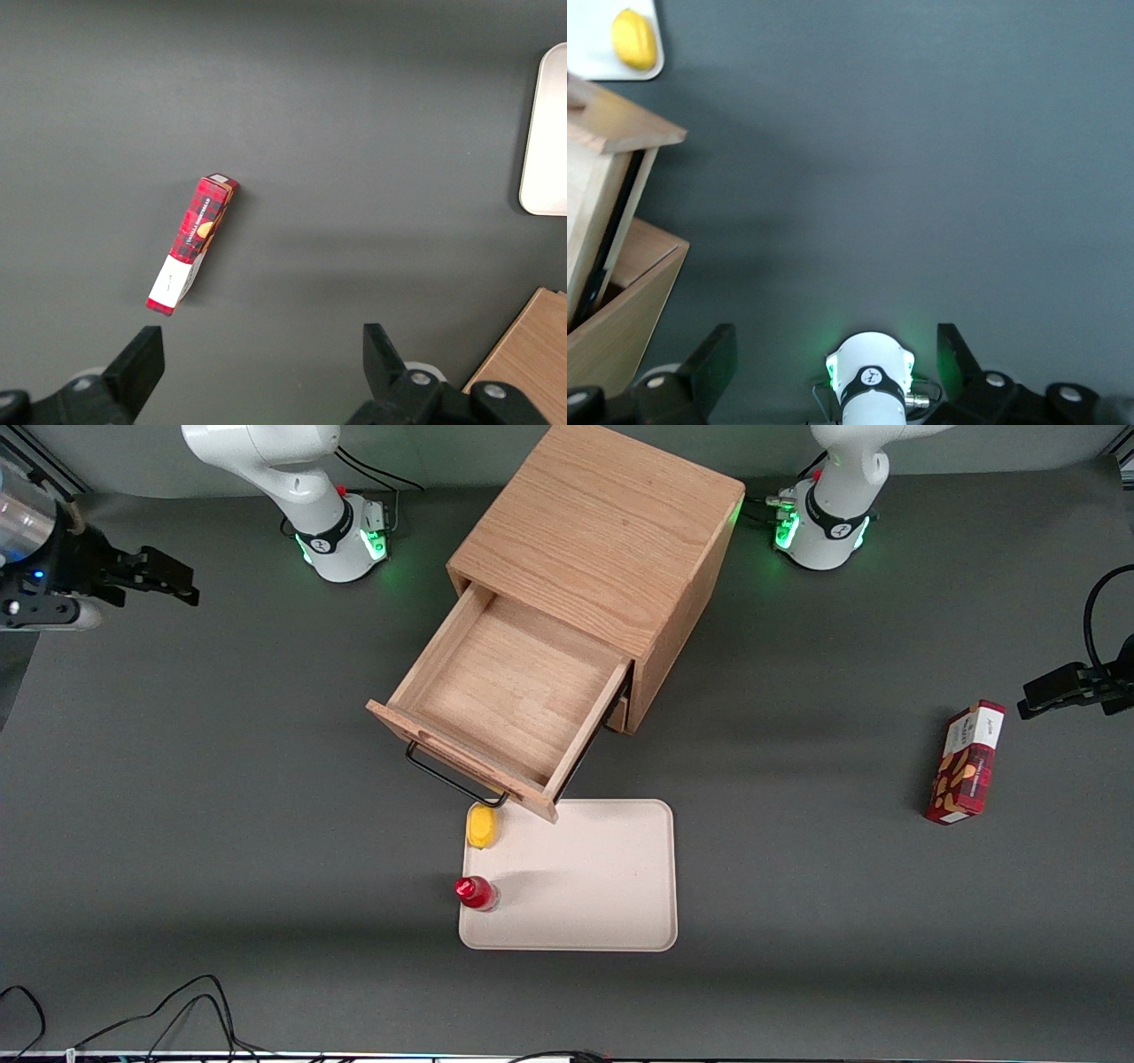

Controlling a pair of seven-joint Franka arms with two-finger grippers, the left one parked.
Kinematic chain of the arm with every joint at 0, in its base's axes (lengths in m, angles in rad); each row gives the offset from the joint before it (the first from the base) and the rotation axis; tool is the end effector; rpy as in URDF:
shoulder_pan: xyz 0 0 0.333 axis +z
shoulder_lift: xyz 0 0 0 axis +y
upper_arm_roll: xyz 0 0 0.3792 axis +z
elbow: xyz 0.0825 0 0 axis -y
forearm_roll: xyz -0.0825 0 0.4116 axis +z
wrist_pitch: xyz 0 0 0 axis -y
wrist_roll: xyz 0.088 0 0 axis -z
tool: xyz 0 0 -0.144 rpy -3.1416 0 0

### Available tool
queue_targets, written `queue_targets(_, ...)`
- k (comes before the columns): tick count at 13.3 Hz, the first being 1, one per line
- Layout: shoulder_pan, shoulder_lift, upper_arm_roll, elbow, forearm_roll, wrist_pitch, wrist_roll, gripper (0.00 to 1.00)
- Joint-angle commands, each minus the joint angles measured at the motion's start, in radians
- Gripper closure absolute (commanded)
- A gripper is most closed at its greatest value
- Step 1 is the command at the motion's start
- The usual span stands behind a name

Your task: Open upper drawer

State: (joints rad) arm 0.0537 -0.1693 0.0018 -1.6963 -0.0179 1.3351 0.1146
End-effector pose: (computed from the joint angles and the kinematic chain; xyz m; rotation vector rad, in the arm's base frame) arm 0.4834 0.0241 0.6630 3.0919 -0.0954 -0.2943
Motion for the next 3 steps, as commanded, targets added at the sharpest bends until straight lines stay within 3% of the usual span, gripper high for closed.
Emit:
queue_targets(1, 0.008, 0.024, 0.012, 0.029, -0.033, 0.001, 0.111, 0.0)
queue_targets(3, 0.014, 0.031, 0.017, 0.044, -0.031, 0.007, 0.111, 0.0)
